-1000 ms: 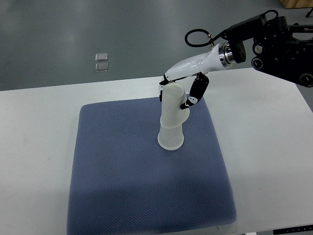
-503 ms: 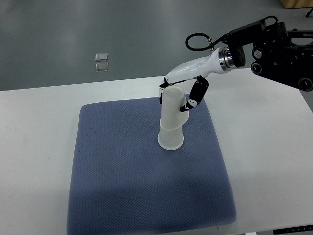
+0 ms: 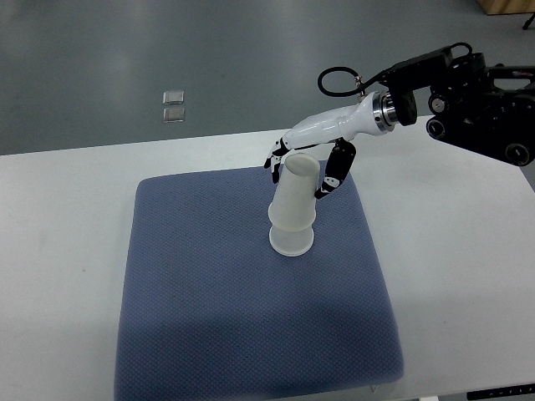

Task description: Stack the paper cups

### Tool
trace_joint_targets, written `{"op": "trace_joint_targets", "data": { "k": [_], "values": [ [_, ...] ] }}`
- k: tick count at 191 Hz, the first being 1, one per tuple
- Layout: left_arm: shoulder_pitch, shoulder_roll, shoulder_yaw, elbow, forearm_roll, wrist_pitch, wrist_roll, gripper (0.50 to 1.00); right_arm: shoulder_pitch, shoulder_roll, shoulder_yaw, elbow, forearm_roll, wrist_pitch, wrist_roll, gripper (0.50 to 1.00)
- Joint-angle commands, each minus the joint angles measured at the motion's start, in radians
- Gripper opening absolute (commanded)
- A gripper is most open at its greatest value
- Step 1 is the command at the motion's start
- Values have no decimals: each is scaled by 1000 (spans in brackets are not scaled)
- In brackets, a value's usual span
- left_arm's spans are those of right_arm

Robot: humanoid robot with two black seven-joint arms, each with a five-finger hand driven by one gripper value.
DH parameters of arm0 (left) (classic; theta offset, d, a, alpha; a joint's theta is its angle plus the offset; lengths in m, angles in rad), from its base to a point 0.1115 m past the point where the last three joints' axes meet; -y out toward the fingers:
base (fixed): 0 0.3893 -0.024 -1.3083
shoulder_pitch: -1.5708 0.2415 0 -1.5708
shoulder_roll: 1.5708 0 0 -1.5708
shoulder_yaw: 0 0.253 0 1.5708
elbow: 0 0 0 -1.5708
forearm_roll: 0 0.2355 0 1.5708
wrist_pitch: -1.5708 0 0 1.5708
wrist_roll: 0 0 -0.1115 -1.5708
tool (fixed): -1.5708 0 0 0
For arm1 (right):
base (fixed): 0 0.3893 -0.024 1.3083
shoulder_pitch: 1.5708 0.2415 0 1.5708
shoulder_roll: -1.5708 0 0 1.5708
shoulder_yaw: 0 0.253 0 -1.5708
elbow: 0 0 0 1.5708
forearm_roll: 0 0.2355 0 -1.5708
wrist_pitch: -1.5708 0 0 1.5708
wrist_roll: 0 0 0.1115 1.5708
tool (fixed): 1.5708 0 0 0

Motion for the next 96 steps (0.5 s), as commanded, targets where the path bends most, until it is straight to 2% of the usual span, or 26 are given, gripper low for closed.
{"op": "trace_joint_targets", "data": {
  "k": [1,96],
  "values": [
    [-1,0,0,0,0,0,0,1000,-10,3,1,3,0,-1,0,901],
    [-1,0,0,0,0,0,0,1000,5,-2,12,1,0,-3,0,907]
  ]
}}
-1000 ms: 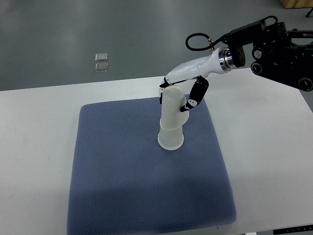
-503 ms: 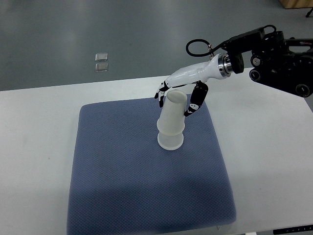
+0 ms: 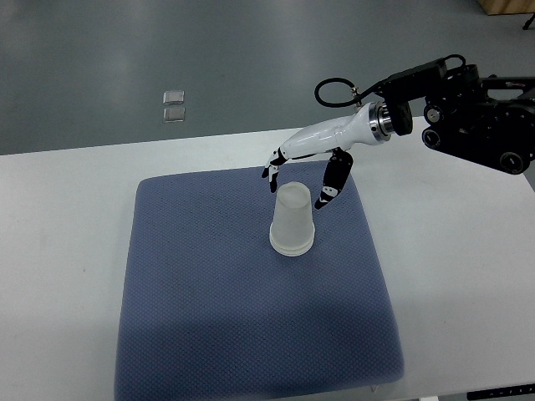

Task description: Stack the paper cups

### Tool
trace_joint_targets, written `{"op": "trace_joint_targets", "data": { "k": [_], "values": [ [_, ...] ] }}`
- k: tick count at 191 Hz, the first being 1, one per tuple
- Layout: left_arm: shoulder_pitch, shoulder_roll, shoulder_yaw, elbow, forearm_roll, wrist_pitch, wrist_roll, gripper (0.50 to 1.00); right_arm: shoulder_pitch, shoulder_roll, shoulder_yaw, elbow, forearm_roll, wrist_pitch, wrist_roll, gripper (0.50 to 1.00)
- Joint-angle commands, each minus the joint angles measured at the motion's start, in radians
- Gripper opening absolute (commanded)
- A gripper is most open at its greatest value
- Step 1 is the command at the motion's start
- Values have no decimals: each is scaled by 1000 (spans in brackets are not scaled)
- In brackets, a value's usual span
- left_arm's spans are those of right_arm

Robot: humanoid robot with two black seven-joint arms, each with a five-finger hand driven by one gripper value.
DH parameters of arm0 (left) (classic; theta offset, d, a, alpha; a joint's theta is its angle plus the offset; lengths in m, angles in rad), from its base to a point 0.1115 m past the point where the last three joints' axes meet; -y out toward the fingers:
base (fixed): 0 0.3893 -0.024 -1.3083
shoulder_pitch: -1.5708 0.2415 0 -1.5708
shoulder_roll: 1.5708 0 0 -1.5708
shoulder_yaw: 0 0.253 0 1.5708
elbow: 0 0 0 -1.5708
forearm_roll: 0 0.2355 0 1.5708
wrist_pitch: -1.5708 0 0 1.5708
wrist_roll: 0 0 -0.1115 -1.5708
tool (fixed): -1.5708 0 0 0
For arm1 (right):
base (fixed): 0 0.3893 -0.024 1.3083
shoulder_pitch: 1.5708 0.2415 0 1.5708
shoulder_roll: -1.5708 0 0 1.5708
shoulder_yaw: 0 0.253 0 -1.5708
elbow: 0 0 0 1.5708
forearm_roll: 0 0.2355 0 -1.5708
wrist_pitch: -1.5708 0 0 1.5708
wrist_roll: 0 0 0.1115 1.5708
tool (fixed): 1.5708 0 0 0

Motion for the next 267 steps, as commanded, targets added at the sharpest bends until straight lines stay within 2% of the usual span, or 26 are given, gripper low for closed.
{"op": "trace_joint_targets", "data": {
  "k": [1,48,83,111,150,184,213,242,267],
  "values": [
    [-1,0,0,0,0,0,0,1000,21,-11,9,0,0,2,0,907],
    [-1,0,0,0,0,0,0,1000,70,-61,118,-11,29,18,0,913],
    [-1,0,0,0,0,0,0,1000,49,-60,223,-80,350,20,-8,913],
    [1,0,0,0,0,0,0,1000,35,-60,224,-118,609,8,-55,913],
    [1,0,0,0,0,0,0,1000,-25,-46,221,-212,1049,-81,-71,913],
    [-1,0,0,0,0,0,0,1000,-123,-32,224,-264,1209,-201,-71,913],
    [-1,0,0,0,0,0,0,1000,-177,-19,224,-278,1394,-238,-77,913],
    [-1,0,0,0,0,0,0,1000,-198,-19,223,-281,1617,-242,-196,913],
    [1,0,0,0,0,0,0,1000,-260,-12,224,-281,1632,-221,-209,915]
  ]
}}
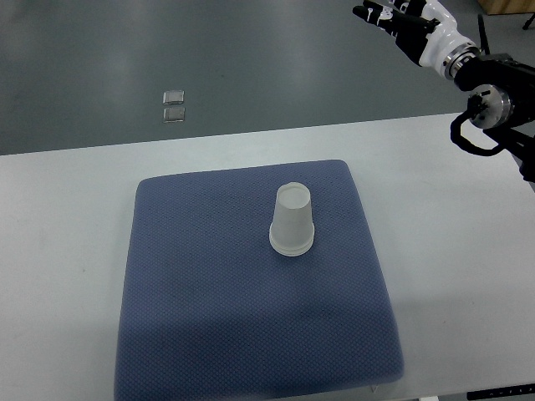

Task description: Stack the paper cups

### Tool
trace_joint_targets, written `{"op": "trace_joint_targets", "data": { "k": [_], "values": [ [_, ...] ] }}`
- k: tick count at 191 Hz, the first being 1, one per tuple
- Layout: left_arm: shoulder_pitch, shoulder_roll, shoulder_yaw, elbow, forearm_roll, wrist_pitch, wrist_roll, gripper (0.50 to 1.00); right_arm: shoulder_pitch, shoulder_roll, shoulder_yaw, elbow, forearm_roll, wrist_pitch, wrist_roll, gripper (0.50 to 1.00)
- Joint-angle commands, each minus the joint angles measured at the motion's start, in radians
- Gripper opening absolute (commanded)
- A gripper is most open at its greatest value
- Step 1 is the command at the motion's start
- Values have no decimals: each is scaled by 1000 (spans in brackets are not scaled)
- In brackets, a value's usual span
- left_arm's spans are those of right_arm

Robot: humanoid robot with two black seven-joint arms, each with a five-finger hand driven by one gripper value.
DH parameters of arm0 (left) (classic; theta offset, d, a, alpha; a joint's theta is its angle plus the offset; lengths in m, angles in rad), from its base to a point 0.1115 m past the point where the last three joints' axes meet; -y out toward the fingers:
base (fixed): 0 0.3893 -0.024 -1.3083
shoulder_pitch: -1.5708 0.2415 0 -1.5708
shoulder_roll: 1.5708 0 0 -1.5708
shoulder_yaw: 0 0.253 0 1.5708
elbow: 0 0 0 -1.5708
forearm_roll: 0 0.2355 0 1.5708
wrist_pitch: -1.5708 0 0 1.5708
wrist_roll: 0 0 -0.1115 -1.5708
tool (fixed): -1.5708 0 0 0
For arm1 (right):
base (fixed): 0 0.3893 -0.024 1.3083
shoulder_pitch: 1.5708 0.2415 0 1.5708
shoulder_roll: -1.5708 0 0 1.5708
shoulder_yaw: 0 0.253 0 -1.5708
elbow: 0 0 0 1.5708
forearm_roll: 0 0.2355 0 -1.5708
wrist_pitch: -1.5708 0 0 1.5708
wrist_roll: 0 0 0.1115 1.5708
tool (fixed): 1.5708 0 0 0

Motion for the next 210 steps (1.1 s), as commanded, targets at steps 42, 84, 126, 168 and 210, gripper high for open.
{"op": "trace_joint_targets", "data": {
  "k": [42,84,126,168,210],
  "values": [
    [0,0,0,0,0,0,0,1000,-133,12,4,-3,11,109,-3,926],
    [0,0,0,0,0,0,0,1000,-171,22,2,-28,-54,120,86,926],
    [0,0,0,0,0,0,0,1000,-220,64,87,-40,-54,113,100,928],
    [0,0,0,0,0,0,0,1000,-291,70,217,-43,-61,120,100,928],
    [0,0,0,0,0,0,0,1000,-323,76,220,-43,-61,120,102,928]
  ]
}}
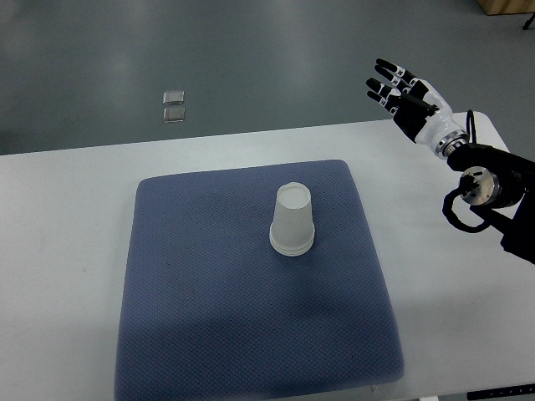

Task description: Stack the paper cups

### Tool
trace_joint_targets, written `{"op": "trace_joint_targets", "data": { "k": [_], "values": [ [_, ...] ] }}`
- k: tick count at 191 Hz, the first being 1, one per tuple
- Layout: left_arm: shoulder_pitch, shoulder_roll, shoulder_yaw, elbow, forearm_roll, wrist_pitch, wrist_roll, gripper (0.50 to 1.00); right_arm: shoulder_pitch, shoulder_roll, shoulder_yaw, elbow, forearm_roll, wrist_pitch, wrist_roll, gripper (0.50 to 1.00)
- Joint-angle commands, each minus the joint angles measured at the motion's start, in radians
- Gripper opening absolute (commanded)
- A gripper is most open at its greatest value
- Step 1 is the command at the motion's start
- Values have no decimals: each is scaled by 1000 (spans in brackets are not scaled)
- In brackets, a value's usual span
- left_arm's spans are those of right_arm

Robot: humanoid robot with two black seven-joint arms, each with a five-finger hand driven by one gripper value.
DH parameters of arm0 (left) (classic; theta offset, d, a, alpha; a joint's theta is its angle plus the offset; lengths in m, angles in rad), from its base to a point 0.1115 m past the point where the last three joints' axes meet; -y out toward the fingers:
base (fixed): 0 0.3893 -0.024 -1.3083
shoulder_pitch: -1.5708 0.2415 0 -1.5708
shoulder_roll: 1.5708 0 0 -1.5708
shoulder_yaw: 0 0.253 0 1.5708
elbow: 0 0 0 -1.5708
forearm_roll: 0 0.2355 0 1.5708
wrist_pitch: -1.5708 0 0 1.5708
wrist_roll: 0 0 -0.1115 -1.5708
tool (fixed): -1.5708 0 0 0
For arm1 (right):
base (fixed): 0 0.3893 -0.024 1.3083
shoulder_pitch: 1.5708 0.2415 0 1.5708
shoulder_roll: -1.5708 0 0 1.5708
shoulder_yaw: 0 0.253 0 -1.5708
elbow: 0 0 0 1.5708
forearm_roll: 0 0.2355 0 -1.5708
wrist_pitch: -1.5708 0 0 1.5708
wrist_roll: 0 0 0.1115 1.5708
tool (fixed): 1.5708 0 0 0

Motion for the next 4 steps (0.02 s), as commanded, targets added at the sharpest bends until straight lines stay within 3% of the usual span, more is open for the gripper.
{"op": "trace_joint_targets", "data": {
  "k": [1,4],
  "values": [
    [-1,0,0,0,0,0,0,1000,-13,2,2,0,0,1,0,928],
    [1,0,0,0,0,0,0,1000,-13,2,2,0,0,1,0,928]
  ]
}}
